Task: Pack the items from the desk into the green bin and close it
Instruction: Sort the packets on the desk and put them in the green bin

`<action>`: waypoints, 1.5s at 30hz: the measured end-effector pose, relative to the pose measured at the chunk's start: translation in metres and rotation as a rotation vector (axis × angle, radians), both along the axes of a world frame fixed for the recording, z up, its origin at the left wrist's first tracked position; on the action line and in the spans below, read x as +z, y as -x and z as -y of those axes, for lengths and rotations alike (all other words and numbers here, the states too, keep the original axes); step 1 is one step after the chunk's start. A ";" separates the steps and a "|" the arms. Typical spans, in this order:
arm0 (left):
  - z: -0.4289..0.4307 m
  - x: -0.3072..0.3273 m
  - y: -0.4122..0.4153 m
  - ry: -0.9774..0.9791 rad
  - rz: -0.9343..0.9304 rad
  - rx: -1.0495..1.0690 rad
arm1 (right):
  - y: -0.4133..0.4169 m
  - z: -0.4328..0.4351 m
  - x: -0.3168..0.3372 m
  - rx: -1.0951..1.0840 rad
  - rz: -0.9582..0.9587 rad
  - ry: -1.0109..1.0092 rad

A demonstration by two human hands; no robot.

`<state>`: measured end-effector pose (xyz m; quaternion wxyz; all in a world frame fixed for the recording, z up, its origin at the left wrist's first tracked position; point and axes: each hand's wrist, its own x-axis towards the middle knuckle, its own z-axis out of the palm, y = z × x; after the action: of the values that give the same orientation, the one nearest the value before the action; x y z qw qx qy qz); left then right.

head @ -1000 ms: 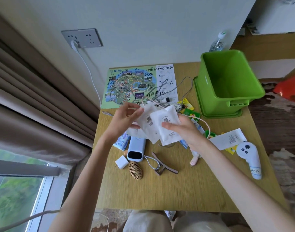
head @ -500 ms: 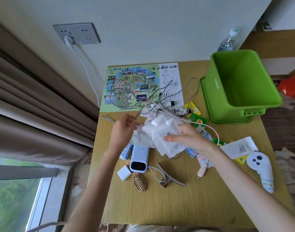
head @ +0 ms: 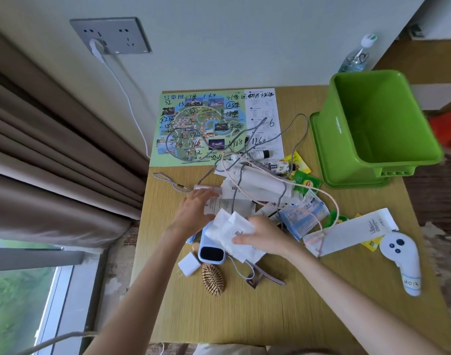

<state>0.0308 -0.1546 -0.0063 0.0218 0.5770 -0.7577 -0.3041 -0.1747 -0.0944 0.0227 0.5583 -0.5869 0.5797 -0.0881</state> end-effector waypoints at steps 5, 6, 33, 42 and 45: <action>0.005 -0.003 0.001 -0.003 0.085 -0.120 | 0.035 0.004 0.019 -0.135 -0.027 0.156; 0.005 -0.003 0.002 -0.008 0.112 -0.149 | 0.045 0.007 0.025 -0.183 -0.012 0.197; 0.028 0.055 0.011 0.312 0.187 -0.301 | 0.108 0.058 0.018 -0.406 -0.507 0.586; 0.073 0.030 0.056 -0.170 -0.016 -0.147 | 0.124 0.059 0.018 -0.504 -0.390 0.470; 0.086 0.016 0.067 -0.212 0.062 -0.216 | 0.128 0.057 0.014 -0.548 -0.349 0.444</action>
<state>-0.0364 -0.2410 0.0101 -0.0957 0.5004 -0.7792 -0.3650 -0.3023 -0.1512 0.0367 0.2667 -0.5232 0.7679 -0.2559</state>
